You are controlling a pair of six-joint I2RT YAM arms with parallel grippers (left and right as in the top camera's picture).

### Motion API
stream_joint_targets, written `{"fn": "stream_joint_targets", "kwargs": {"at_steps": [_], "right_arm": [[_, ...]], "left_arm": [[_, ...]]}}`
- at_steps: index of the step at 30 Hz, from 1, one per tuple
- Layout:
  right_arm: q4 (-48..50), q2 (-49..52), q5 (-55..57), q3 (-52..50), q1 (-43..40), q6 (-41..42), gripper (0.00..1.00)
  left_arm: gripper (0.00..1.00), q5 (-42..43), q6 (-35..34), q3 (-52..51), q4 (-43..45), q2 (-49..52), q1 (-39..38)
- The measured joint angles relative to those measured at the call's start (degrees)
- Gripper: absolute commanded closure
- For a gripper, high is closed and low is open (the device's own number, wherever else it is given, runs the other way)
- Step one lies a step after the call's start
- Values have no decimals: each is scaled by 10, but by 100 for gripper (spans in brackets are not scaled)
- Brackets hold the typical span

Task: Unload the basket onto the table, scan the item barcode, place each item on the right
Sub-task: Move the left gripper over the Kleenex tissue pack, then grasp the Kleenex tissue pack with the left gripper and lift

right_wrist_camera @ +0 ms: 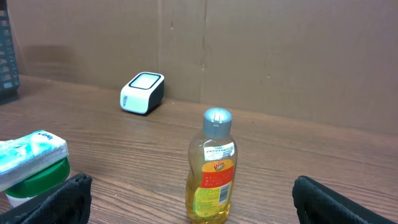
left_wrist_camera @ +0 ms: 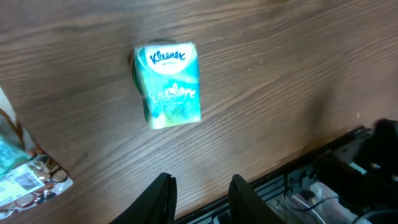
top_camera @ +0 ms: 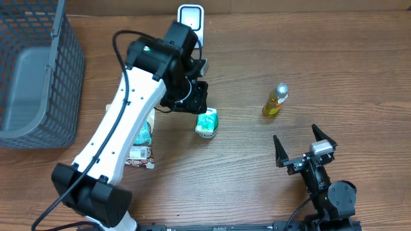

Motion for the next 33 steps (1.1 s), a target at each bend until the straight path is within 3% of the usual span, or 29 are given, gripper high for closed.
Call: {"fn": "stream_joint_targets", "kwargs": {"at_steps": [8,14,33], "right_arm": [[0,0,0,0,0,0,0],[0,0,0,0,0,0,0],[0,0,0,0,0,0,0]], "left_arm": [[68,-2,-25,-84,61,2,0],[60,-21,-51,-125,121,2,0],[63,-37,-89,-224,228,2,0]]}}
